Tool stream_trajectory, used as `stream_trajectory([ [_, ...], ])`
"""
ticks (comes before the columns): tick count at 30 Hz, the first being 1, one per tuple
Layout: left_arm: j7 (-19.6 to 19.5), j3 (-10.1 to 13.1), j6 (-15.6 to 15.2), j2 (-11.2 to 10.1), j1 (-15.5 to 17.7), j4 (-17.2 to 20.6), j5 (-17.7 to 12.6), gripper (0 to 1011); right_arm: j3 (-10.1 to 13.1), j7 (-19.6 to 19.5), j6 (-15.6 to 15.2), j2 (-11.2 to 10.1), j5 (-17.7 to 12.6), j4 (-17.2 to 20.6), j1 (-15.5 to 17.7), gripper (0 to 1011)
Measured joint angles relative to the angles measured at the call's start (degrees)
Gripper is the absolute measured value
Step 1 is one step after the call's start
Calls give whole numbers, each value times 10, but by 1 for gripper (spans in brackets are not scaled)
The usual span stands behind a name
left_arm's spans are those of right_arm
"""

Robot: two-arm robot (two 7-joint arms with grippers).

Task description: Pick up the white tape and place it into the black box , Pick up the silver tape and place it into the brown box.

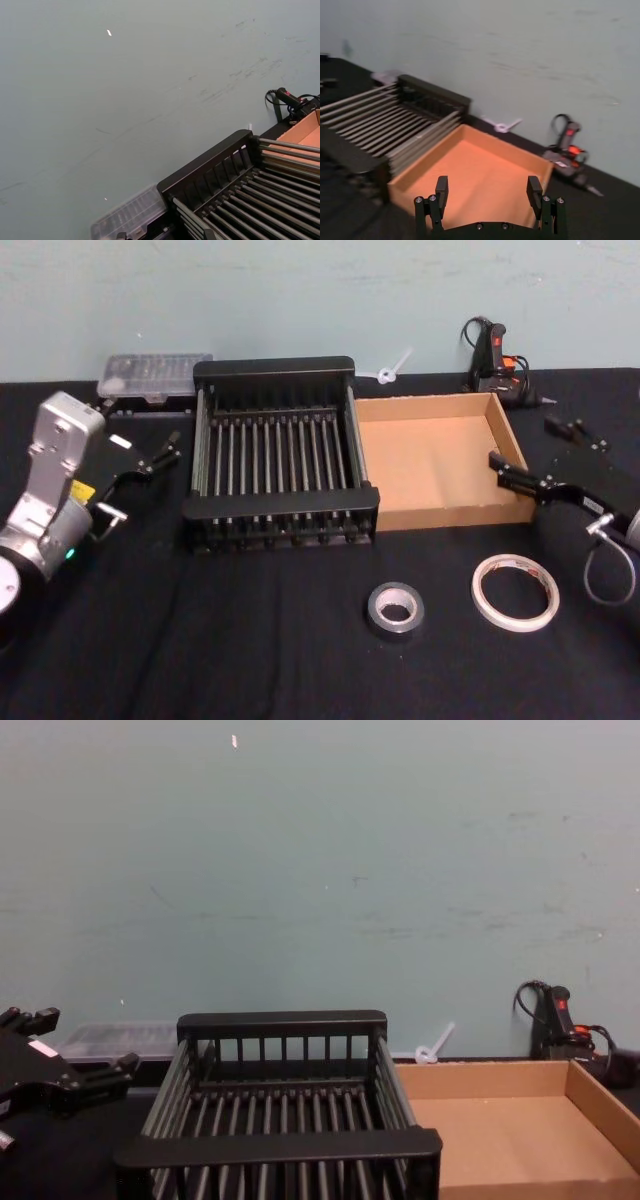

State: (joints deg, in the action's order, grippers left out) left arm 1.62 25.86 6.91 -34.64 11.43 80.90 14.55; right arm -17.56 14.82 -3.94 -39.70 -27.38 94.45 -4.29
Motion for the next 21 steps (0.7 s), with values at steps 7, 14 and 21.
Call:
stream_trajectory([
  [7,0,0,0,0,0,0,0,1001,0,43,-37,-8,-22,31,16,1002],
  [14,0,0,0,0,0,0,0,1001,-17,84,-66,-13,-19,44,19,1003],
  [21,0,0,0,0,0,0,0,1001,-32,107,-90,-13,-6,46,16,1002],
])
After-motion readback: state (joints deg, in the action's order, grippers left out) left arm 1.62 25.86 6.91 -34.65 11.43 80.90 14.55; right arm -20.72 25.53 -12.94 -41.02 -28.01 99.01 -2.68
